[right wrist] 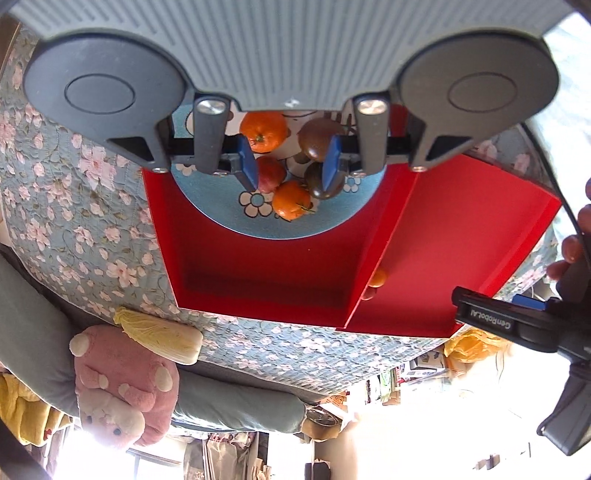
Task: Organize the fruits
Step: 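Open both grippers to leave the yellow tomato and tangerine on the plate, then grasp a small orange tomato with the right gripper while the left reaches toward a red tomato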
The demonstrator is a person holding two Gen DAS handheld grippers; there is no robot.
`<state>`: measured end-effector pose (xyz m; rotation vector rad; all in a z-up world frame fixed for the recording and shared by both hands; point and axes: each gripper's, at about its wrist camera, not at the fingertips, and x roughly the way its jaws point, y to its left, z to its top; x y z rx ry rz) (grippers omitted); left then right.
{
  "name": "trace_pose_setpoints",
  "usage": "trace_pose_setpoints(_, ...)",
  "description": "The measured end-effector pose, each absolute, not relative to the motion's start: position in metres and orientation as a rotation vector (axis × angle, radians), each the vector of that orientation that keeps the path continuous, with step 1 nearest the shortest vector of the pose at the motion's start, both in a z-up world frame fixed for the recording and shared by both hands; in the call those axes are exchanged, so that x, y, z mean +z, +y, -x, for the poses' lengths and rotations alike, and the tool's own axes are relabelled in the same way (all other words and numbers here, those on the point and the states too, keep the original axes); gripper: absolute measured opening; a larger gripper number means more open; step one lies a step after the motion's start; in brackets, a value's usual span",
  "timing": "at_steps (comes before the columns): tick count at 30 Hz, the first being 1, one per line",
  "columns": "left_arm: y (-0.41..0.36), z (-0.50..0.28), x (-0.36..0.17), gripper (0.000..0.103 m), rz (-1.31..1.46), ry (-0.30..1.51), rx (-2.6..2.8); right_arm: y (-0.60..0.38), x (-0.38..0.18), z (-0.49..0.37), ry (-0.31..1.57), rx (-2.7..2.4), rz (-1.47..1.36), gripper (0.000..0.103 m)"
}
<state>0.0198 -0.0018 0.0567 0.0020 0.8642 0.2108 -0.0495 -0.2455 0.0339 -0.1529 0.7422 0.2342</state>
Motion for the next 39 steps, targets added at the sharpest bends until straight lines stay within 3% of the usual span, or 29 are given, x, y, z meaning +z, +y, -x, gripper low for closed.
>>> trace_pose_setpoints(24, 0.084, -0.044, 0.014, 0.087, 0.103, 0.929, 0.267, -0.124, 0.022, -0.011, 0.738, 0.48, 0.288, 0.042)
trace_pose_setpoints(33, 0.087, -0.074, 0.005, 0.061, 0.255, 0.909, 0.05, -0.09, -0.006, -0.089, 0.765, 0.431, 0.454, 0.04)
trace_pose_setpoints(39, 0.078, -0.087, -0.004, 0.061, 0.299, 0.938, -0.015, -0.079, -0.024, -0.104, 0.756, 0.427, 0.615, 0.04)
